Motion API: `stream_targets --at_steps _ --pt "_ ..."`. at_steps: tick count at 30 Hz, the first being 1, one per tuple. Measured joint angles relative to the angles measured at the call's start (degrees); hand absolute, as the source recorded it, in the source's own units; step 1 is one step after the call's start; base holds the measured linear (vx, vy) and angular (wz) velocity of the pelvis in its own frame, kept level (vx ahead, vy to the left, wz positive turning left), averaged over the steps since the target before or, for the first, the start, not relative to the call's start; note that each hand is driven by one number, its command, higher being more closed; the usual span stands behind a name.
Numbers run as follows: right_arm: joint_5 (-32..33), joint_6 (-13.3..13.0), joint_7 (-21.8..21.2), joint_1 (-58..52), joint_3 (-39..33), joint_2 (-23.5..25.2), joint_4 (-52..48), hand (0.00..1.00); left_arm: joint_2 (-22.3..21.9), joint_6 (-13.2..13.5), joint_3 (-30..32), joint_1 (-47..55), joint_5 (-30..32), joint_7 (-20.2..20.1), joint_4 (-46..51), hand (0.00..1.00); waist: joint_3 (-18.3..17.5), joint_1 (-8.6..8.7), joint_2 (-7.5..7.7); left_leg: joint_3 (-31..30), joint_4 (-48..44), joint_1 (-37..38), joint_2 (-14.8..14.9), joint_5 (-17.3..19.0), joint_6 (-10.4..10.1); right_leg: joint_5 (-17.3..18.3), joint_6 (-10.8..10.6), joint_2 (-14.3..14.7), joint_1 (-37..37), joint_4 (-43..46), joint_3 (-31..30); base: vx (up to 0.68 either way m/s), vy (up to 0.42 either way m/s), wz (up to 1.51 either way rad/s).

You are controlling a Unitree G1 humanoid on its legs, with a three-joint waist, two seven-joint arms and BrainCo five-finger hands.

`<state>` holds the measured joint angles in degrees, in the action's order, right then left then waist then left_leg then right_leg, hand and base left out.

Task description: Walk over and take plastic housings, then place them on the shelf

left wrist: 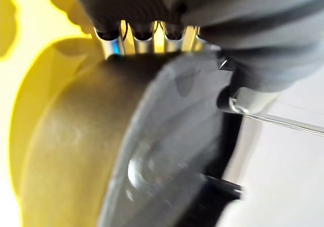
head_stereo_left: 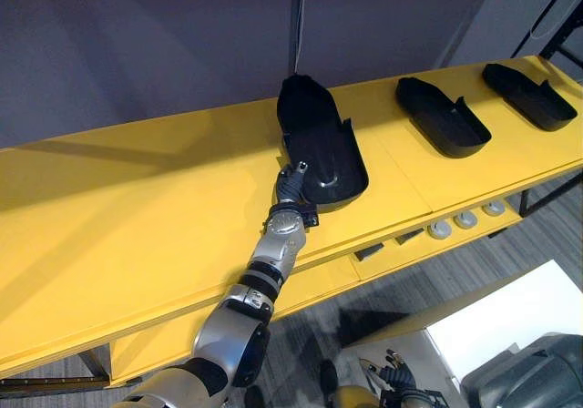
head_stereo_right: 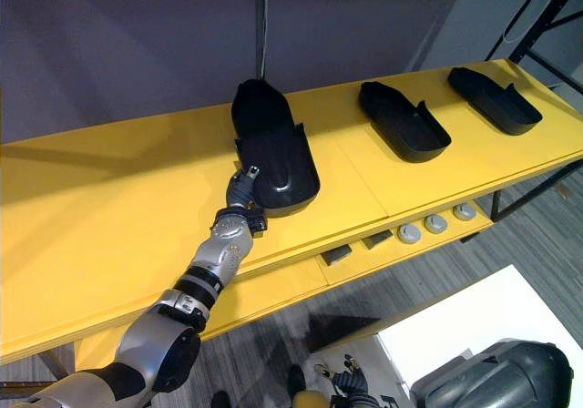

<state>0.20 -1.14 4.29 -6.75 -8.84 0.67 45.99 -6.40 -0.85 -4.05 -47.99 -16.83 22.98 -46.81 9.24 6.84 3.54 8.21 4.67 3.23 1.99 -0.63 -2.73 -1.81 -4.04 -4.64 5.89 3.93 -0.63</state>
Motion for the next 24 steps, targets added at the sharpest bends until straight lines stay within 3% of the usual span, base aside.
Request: stream_targets --at_steps 13,19,24 --pt "0.01 -0.01 -0.11 1.19 -0.22 -0.44 1.12 0.0 0.03 0.13 2.57 -0.33 -1.25 1.39 -0.02 0.0 0.62 0.37 -1.07 -0.63 0.12 1.04 -0.05 -0.17 0.17 -0.16 0.13 -0.08 -1.88 -1.1 1.34 0.01 0.009 0.03" --pt "-0.02 0.0 -0.11 2.18 -0.14 -0.7 2.2 0.0 0.12 0.37 2.58 3.27 -1.61 3.24 6.3 0.0 0.96 0.67 -1.73 -0.89 0.13 1.47 -0.06 -0.17 0.19 -0.7 0.17 -0.06 -3.15 -2.56 1.83 0.01 0.01 0.03" --pt "-0.02 -0.04 -0.06 2.17 0.31 -1.0 2.61 0.0 -0.06 0.84 1.96 7.35 1.0 6.42 17.43 0.0 1.0 0.16 -1.98 -1.94 -0.01 1.59 -0.03 -0.16 0.19 -0.71 0.15 -0.19 -3.82 -2.85 2.13 0.01 0.012 0.08"
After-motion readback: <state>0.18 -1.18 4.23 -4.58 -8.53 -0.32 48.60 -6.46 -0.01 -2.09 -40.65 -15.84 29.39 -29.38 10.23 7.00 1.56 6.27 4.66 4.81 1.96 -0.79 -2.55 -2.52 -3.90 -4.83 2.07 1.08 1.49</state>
